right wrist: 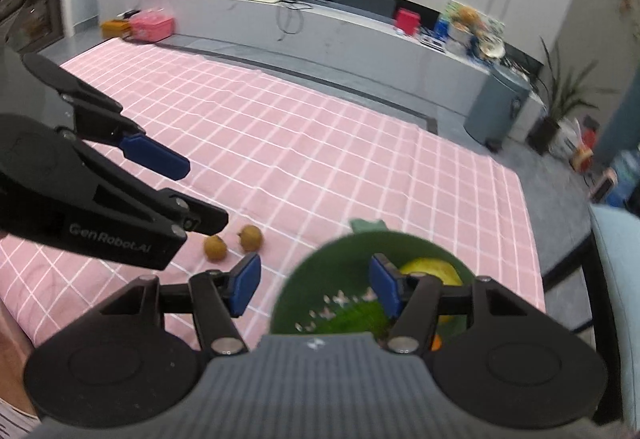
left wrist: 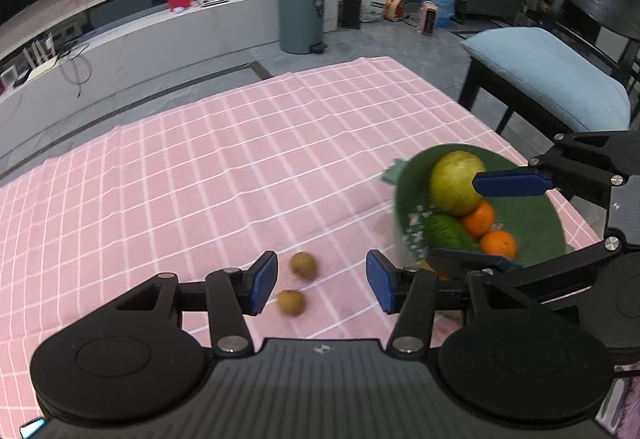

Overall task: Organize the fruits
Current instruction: 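Grasp a brown kiwi with the left gripper while the right gripper grasps the other kiwi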

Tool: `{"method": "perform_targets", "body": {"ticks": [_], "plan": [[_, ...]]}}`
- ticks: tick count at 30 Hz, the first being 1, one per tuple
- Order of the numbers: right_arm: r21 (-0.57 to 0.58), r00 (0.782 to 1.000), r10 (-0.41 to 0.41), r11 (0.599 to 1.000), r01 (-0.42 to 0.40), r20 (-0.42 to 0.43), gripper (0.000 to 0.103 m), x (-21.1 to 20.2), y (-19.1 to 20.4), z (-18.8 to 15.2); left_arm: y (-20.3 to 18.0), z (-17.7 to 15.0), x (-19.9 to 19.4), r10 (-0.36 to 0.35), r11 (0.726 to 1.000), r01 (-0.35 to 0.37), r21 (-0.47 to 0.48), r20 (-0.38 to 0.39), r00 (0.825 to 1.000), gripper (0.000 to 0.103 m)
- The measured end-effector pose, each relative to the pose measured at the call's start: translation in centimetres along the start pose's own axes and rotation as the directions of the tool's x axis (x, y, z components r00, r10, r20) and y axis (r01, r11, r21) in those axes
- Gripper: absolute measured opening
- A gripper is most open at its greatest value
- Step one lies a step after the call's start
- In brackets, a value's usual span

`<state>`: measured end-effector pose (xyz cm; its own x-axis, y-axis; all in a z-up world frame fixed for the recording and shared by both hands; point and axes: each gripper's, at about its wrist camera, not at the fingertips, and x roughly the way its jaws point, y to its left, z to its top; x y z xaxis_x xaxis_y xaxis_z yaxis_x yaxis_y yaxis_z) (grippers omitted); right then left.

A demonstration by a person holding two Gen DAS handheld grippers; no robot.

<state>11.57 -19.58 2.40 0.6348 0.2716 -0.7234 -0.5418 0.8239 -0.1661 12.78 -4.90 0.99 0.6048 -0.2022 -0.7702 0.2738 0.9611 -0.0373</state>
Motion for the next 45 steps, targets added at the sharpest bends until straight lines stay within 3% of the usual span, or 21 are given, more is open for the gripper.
{"method": "perform_targets", "body": {"ticks": [6,13,21,26,31,36,42,45], "plan": [[-0.078,0.999,0.032,0.996,-0.034,-0.024,0.058,1.7,2.2,1.0,3.1,-1.4,0.4,-0.011,0.999,0.01,-0.04,-0.015,1.0,0.06],[-0.203,0.994,0.072,0.975,-0.088,-0.082,0.057,4.1,4.5,2.0,6.5,-3.7,1.7,-0.081,0.992,0.078,-0.096,-0.034,0.996,0.06],[-0.332,0.986,0.072,0.936,-0.119,-0.152,0.048,7.3,6.3,2.2,7.5,-5.5,4.7,-0.133,0.987,0.127,-0.095,-0.061,0.989,0.06],[-0.369,0.974,0.07,0.918,-0.147,-0.214,0.045,9.2,6.1,2.3,6.5,-5.6,6.6,-0.165,0.986,0.161,-0.052,-0.07,0.984,0.052],[-0.415,0.964,0.076,0.892,-0.181,-0.256,0.041,10.6,5.4,2.0,6.1,-5.4,8.1,-0.188,0.981,0.183,-0.067,-0.08,0.979,0.048],[-0.454,0.958,0.097,0.865,-0.215,-0.27,0.041,11.4,4.9,1.9,5.4,-5.2,9.2,-0.194,0.98,0.19,-0.05,-0.091,0.977,0.045],[-0.479,0.955,0.113,0.845,-0.237,-0.273,0.041,12.2,4.8,2.1,5.1,-5.0,9.3,-0.189,0.982,0.186,-0.046,-0.088,0.978,0.029],[-0.499,0.955,0.122,0.831,-0.247,-0.27,0.041,12.5,5.1,2.3,5.4,-5.1,9.2,-0.184,0.982,0.179,-0.062,-0.084,0.979,0.029]]}}
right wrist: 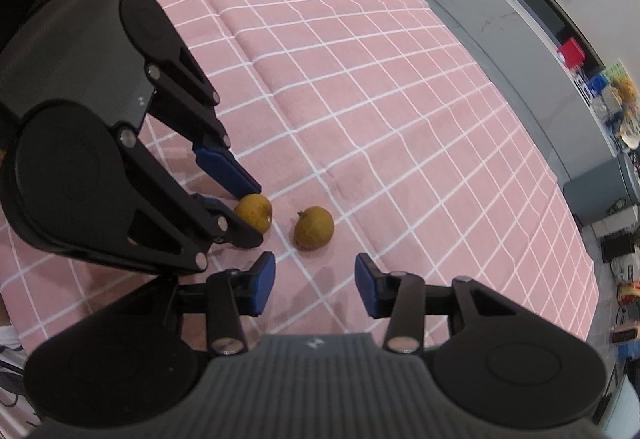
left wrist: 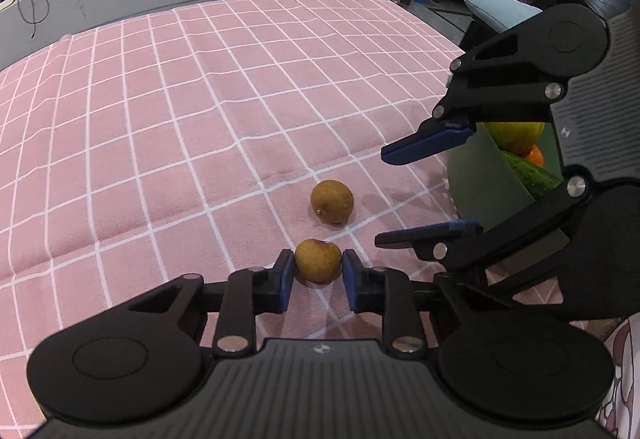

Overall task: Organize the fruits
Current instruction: 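Grasp a brown kiwi with the left gripper while the right gripper grasps the other kiwi, then carry both kiwis over the colander and open both grippers to drop them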

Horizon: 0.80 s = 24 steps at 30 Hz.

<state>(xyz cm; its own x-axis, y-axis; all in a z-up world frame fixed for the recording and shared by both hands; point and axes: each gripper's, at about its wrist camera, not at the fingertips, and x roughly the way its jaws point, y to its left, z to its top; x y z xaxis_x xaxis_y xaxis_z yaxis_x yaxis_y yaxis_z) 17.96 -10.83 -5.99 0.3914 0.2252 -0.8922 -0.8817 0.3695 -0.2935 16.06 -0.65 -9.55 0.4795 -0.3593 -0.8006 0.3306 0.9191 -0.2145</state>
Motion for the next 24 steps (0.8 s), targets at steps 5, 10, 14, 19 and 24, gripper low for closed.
{"method": "perform_targets", "body": {"ticks": [5,10,14,19,24], "plan": [[-0.022,1.0,0.018,1.0,-0.018,-0.004,0.036,0.7,0.2,0.7,0.9,0.1,-1.4,0.024,0.999,-0.023,-0.043,0.019,1.0,0.029],[0.008,0.999,0.019,1.0,-0.019,-0.029,0.031,1.8,-0.2,1.6,2.0,-0.3,-2.5,0.059,0.993,-0.056,-0.099,0.024,0.998,0.029],[0.084,0.998,0.049,0.995,-0.046,-0.037,0.028,2.4,-1.1,2.1,2.6,-0.5,-2.8,0.064,0.991,-0.06,-0.119,0.027,0.998,0.029],[0.123,0.997,0.044,0.992,-0.036,-0.065,0.021,3.1,-1.3,2.3,2.4,-0.6,-3.0,0.056,0.992,-0.052,-0.114,0.034,0.998,0.029],[0.154,0.997,0.038,0.988,-0.027,-0.068,0.021,3.3,-1.4,2.2,2.2,-0.6,-3.1,0.053,0.993,-0.049,-0.11,0.037,0.998,0.029]]}}
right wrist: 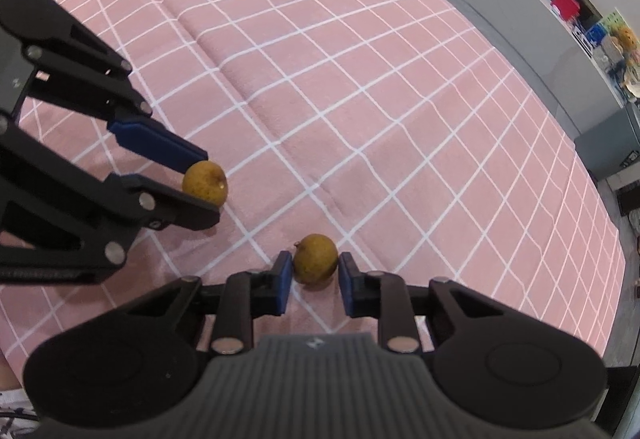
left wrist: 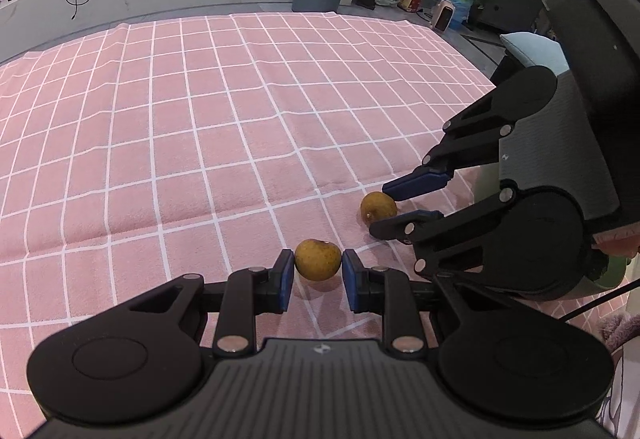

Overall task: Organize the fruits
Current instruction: 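Carry both kiwis over the colander and open both grippers to drop them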

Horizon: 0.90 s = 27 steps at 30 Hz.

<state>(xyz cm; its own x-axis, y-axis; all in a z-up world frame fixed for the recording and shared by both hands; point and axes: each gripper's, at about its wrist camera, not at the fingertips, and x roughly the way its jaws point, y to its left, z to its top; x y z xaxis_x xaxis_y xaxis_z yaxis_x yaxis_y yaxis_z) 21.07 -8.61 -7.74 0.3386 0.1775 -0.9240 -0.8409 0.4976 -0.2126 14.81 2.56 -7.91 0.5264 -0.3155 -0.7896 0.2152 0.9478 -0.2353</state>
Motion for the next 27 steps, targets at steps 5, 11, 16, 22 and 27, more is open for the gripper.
{"method": "perform_targets", "body": {"ticks": [5,11,16,22,27], "plan": [[0.044,0.999,-0.01,0.999,0.009,0.036,0.021,-1.5,0.2,-0.3,-0.1,0.0,-0.4,0.005,1.0,-0.005,0.0,0.006,1.0,0.029],[0.143,0.992,-0.032,0.99,0.014,0.122,0.02,-6.0,0.7,-1.6,-1.3,0.0,-2.0,0.017,1.0,-0.018,0.023,0.021,1.0,0.029],[0.251,0.978,-0.059,0.968,0.007,0.2,0.02,-10.1,0.8,-3.4,-2.8,0.3,-3.8,-0.007,0.999,0.006,0.033,0.043,0.999,0.029],[0.395,0.952,-0.132,0.919,0.012,0.278,0.02,-14.9,0.5,-7.1,-6.1,0.8,-6.6,-0.046,0.996,0.039,0.081,0.082,0.996,0.029],[0.526,0.932,-0.211,0.85,0.026,0.295,0.02,-18.1,-0.5,-11.5,-9.1,1.7,-7.7,-0.09,0.989,0.077,0.127,0.102,0.991,0.029]]}}
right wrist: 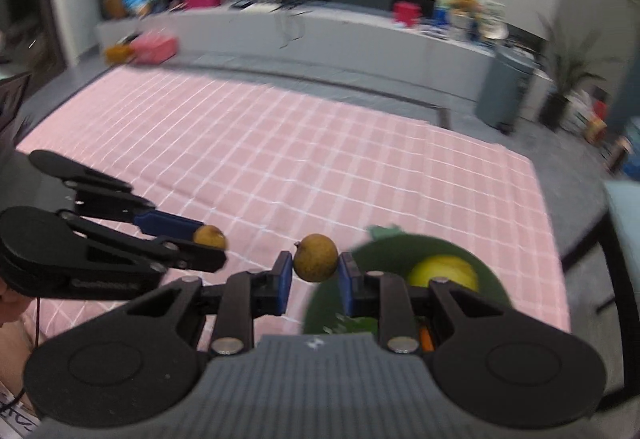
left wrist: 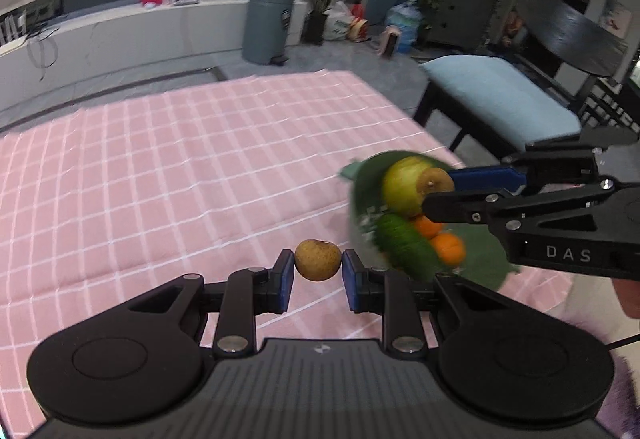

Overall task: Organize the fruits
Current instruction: 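Carry both kiwis over the colander and open both grippers to drop them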

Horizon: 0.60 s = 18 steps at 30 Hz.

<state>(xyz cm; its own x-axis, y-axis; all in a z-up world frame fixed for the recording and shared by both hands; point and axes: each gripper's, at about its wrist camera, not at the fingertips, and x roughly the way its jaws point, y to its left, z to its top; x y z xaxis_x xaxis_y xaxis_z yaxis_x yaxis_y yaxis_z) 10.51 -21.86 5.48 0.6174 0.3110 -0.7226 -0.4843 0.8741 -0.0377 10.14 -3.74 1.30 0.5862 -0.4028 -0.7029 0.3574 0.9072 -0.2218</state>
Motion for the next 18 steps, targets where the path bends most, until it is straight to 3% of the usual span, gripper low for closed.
{"method": "perform_targets", "body": {"ticks": [9,18], "plan": [[0.15,0.995,-0.091,0.984,0.094,-0.029,0.021,-2.8,-6.2,-4.7,-4.7,2.4,3.2,-0.092,0.994,0.094,0.048,-0.043,0.995,0.029],[0.154,0.992,-0.091,0.983,0.103,-0.082,0.021,0.0,-8.2,-7.5,-7.8,3.6,8.5,-0.13,0.988,0.141,0.067,-0.148,0.981,0.029]]}}
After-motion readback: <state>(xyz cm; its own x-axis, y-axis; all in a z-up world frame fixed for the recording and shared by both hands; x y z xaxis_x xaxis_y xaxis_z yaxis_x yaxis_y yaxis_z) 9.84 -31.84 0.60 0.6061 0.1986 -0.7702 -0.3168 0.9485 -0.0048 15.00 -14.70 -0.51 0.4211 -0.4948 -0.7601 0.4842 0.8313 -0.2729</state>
